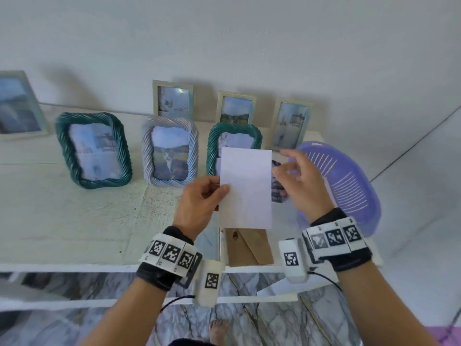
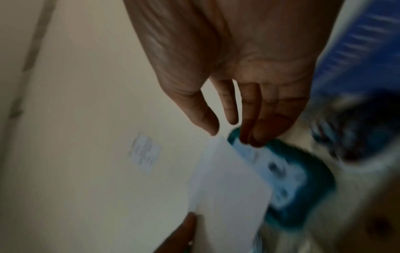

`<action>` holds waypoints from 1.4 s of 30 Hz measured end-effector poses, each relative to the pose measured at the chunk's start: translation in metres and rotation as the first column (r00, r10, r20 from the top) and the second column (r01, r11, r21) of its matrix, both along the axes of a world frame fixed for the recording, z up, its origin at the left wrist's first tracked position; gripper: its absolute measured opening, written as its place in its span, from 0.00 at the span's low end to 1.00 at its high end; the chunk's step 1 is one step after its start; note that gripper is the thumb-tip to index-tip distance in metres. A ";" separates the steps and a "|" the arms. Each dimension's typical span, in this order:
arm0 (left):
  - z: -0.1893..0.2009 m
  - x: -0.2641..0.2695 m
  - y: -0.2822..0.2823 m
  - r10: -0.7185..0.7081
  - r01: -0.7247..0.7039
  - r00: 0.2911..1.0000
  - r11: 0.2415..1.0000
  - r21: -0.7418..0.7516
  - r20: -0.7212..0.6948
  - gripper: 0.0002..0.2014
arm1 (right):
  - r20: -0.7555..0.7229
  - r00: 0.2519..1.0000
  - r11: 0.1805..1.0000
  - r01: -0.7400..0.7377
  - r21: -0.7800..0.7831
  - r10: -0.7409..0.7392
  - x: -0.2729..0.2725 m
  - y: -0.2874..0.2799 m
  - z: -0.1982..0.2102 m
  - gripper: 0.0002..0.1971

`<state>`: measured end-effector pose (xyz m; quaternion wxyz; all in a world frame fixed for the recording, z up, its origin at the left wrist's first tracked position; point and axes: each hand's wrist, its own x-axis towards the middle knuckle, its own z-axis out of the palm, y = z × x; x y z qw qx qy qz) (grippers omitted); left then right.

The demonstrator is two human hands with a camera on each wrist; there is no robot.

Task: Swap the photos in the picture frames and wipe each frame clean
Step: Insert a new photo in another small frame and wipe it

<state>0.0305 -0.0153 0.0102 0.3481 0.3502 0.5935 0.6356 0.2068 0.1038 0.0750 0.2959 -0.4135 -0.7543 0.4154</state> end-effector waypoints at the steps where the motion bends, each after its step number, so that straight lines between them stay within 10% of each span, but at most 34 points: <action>1: -0.008 -0.004 -0.008 0.020 -0.019 1.000 0.999 -0.032 0.019 0.07 | -0.045 0.999 0.985 0.006 -0.170 -0.014 -0.003 -0.010 -0.016 0.14; 4: -0.033 -0.018 -0.030 0.038 -0.037 0.999 0.991 -0.130 0.006 0.05 | -0.079 0.997 0.924 -0.010 -0.381 -0.022 -0.014 -0.045 -0.057 0.09; 9: -0.071 -0.053 -0.071 0.083 -0.263 0.838 0.928 -0.265 -0.540 0.10 | 0.014 1.000 0.944 0.020 -0.329 -0.017 -0.026 -0.076 -0.099 0.10; 35: -0.107 -0.076 -0.106 -0.003 -0.203 0.726 0.954 -0.219 -0.688 0.20 | 0.546 0.831 0.985 0.012 0.170 -0.104 -0.060 -0.103 -0.109 0.13; 42: -0.109 -0.077 -0.106 -0.004 -0.199 0.728 0.956 -0.217 -0.685 0.20 | 0.774 0.619 0.983 -0.019 0.180 -0.130 -0.017 -0.085 -0.113 0.25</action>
